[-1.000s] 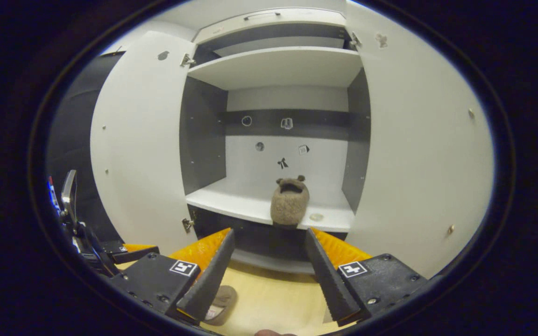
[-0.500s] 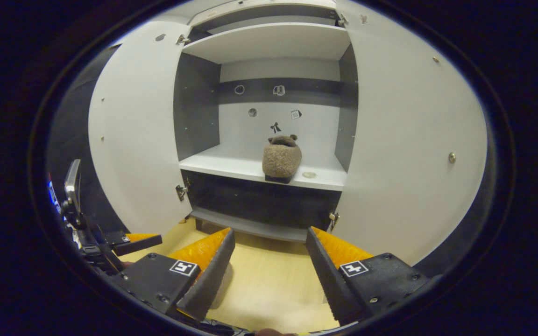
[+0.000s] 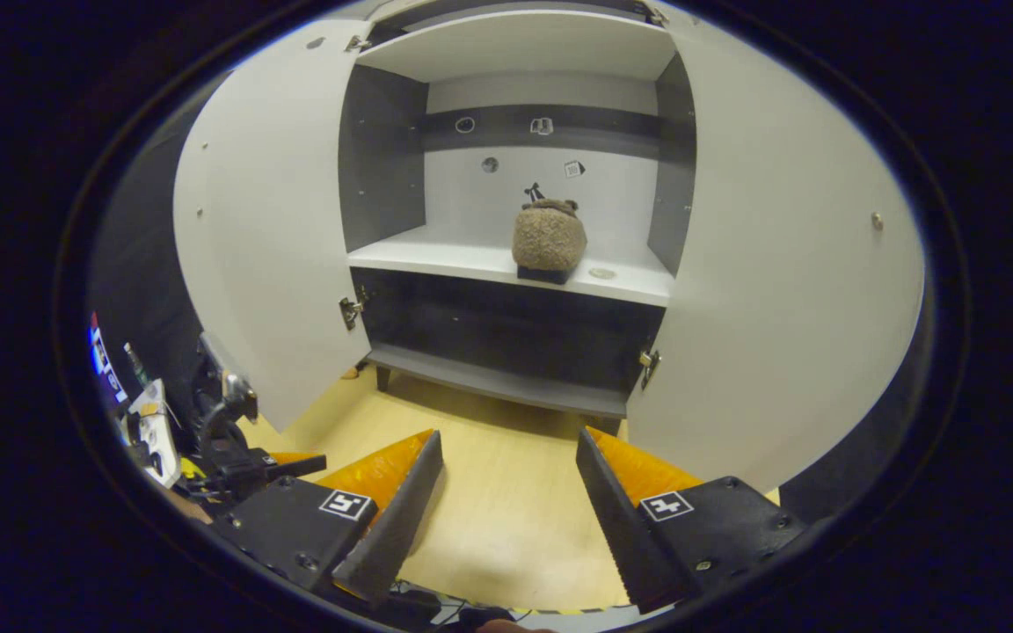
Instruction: Grab one shoe with the right hand and put it into the shoe cabinet, grab the other shoe with the left hand and put it into the shoe cabinet; then close the right door with the right hand and the left door with the left hand.
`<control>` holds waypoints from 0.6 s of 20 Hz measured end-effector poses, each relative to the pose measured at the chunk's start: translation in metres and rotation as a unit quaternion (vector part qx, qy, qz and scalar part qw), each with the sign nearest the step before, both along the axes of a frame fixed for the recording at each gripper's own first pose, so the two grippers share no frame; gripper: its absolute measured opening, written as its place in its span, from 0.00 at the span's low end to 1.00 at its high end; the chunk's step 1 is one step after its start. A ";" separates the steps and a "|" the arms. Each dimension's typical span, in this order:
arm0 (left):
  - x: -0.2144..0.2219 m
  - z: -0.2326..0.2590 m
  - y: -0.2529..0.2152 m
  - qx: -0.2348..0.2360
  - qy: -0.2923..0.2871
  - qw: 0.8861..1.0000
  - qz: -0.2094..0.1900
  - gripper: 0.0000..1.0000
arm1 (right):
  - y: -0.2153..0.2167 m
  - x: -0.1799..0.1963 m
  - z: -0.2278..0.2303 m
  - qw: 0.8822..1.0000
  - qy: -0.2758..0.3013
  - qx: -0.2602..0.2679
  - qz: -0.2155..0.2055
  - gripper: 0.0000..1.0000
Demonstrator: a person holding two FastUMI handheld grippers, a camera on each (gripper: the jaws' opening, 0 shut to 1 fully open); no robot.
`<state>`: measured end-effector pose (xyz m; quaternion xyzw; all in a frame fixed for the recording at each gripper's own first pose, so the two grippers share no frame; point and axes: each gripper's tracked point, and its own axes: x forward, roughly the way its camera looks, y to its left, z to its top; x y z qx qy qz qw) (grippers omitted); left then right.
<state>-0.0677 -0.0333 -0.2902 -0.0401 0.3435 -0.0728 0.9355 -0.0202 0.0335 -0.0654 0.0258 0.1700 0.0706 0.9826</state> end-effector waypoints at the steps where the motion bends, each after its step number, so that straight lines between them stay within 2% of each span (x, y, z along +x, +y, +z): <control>1: -0.002 -0.009 -0.004 0.003 0.013 1.000 -0.005 0.96 | -0.001 0.000 -0.002 1.000 0.004 0.000 0.000 0.96; 5: -0.009 -0.041 -0.016 0.006 0.052 0.999 -0.016 0.95 | 0.001 -0.001 -0.006 1.000 0.012 -0.008 0.007 0.96; 6: -0.011 -0.049 -0.017 -0.002 0.067 0.998 -0.009 0.95 | 0.001 -0.001 -0.006 1.000 0.014 -0.012 0.010 0.96; 7: -0.011 -0.058 -0.015 -0.010 0.080 0.997 0.002 1.00 | 0.001 -0.002 -0.007 1.000 0.015 -0.016 0.012 0.96; 8: -0.010 -0.063 -0.014 -0.018 0.090 0.996 0.014 0.95 | 0.002 -0.002 -0.007 1.000 0.016 -0.017 0.014 0.96; 9: -0.007 -0.067 -0.010 -0.022 0.099 0.995 0.024 0.94 | 0.001 -0.002 -0.007 1.000 0.017 -0.019 0.015 0.96; 10: -0.005 -0.068 -0.006 -0.019 0.102 0.994 0.031 1.00 | 0.001 -0.002 -0.007 1.000 0.019 -0.019 0.014 0.96; 11: -0.002 -0.073 -0.003 -0.016 0.105 0.994 0.035 0.92 | 0.001 -0.002 -0.008 1.000 0.021 -0.019 0.014 0.96; 12: -0.003 -0.075 -0.005 -0.021 0.111 0.993 0.032 1.00 | 0.001 -0.002 -0.008 0.999 0.022 -0.020 0.013 0.96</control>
